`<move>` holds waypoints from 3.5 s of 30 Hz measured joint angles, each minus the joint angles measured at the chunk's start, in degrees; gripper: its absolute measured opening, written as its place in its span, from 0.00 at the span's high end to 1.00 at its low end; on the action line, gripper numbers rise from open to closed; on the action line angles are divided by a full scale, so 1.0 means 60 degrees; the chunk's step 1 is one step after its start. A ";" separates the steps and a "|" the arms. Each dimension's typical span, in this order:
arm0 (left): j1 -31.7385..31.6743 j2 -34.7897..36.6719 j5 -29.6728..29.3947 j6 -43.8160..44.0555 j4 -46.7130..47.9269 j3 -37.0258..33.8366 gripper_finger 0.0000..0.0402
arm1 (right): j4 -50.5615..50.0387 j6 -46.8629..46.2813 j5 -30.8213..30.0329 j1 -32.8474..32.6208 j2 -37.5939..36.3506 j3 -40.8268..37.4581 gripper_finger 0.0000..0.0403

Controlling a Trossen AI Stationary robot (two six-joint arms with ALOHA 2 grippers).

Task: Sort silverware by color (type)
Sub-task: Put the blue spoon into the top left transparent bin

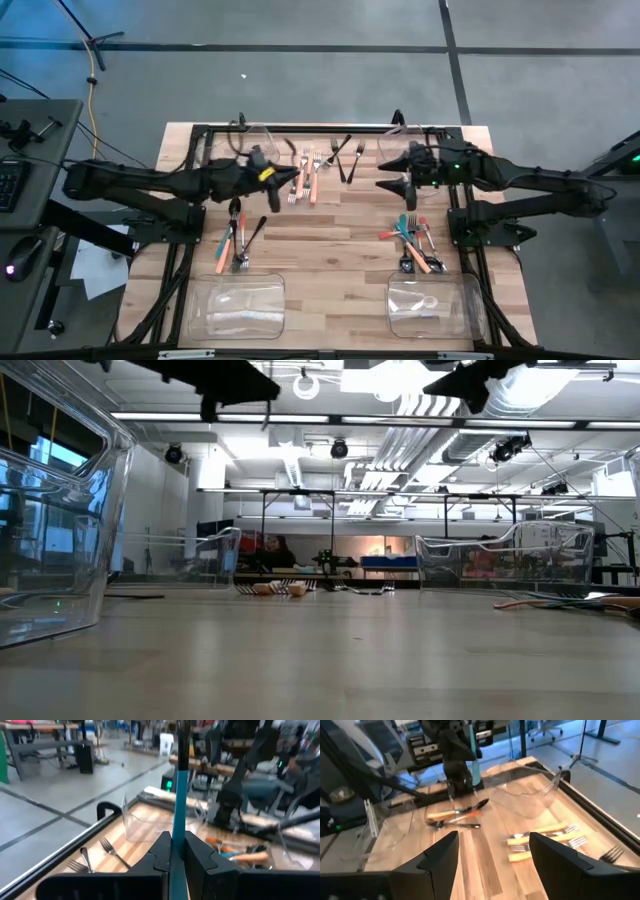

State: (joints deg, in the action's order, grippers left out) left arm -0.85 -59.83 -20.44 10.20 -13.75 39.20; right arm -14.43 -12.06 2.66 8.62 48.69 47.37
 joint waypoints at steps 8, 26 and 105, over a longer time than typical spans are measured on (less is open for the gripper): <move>0.0245 0.1606 0.0111 -0.0363 0.0027 -0.0798 0.97 | 0.4183 -0.0988 -0.0258 -0.0489 -0.0239 -0.2060 0.44; -0.0606 0.1946 -0.1516 0.0041 0.3449 0.0491 0.97 | 0.5382 -0.0738 -0.0238 -0.0553 -0.0168 -0.2465 0.44; -0.7674 -0.5187 0.2228 -0.3018 1.0507 0.1581 0.82 | 0.4814 -0.0989 -0.1446 -0.0568 0.0888 -0.2454 1.00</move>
State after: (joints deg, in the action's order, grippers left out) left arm -46.89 -90.95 -7.07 -7.91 49.29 48.69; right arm 14.46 -18.00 -6.02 5.21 54.02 32.64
